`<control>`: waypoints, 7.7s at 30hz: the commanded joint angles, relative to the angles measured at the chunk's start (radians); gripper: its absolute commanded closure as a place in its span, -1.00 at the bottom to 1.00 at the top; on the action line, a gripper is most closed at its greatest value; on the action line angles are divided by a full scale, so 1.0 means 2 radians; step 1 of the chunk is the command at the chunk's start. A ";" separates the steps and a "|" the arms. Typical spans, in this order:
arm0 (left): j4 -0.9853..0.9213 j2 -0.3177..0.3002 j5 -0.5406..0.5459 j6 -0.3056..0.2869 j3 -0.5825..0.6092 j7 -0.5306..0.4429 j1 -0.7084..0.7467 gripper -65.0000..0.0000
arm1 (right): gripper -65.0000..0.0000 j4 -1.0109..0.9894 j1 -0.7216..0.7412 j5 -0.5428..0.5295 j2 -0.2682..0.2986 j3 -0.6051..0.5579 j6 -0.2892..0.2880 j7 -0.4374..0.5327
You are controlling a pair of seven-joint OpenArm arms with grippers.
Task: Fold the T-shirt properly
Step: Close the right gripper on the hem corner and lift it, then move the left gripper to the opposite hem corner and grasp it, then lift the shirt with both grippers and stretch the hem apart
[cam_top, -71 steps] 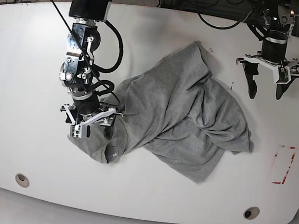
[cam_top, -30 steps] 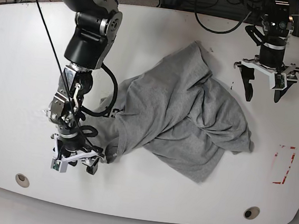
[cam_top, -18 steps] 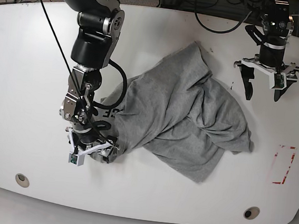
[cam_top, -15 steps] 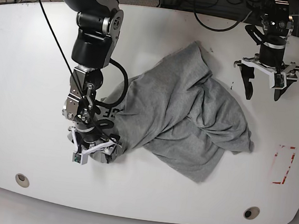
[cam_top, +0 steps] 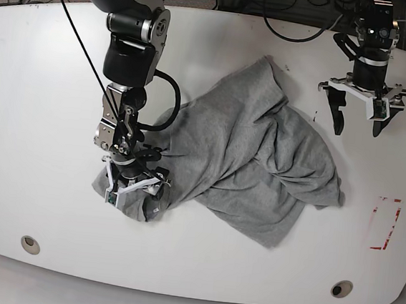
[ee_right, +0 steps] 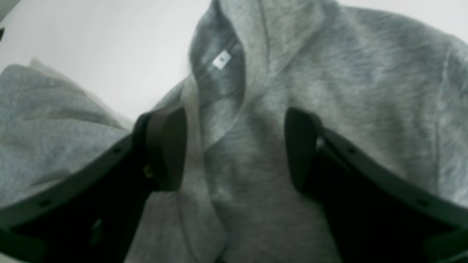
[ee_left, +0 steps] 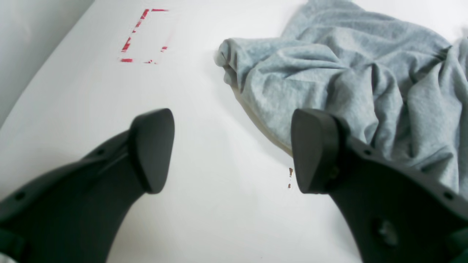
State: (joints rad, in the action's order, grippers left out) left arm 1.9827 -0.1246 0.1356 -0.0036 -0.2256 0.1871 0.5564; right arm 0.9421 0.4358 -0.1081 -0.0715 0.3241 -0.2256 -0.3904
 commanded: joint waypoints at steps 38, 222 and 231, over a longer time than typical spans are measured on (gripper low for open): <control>0.016 -0.006 -0.002 0.005 0.000 -0.020 0.004 -0.45 | 1.00 -0.053 0.058 -0.004 0.002 -0.005 -0.008 0.061; -0.120 -0.073 0.145 -0.022 -0.009 0.185 -0.462 0.95 | 1.00 0.484 -0.081 0.006 0.084 -0.004 -0.042 -0.070; -0.093 -0.107 0.149 -0.021 -0.015 0.202 -0.528 0.95 | 1.00 0.467 0.008 -0.010 0.115 -0.015 -0.044 -0.117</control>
State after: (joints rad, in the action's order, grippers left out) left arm 1.7645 -0.3176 0.4244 -0.0456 -0.2459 0.6197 -0.4469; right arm 1.8668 0.4030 -0.1162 0.1410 0.2928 -0.3180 -0.6563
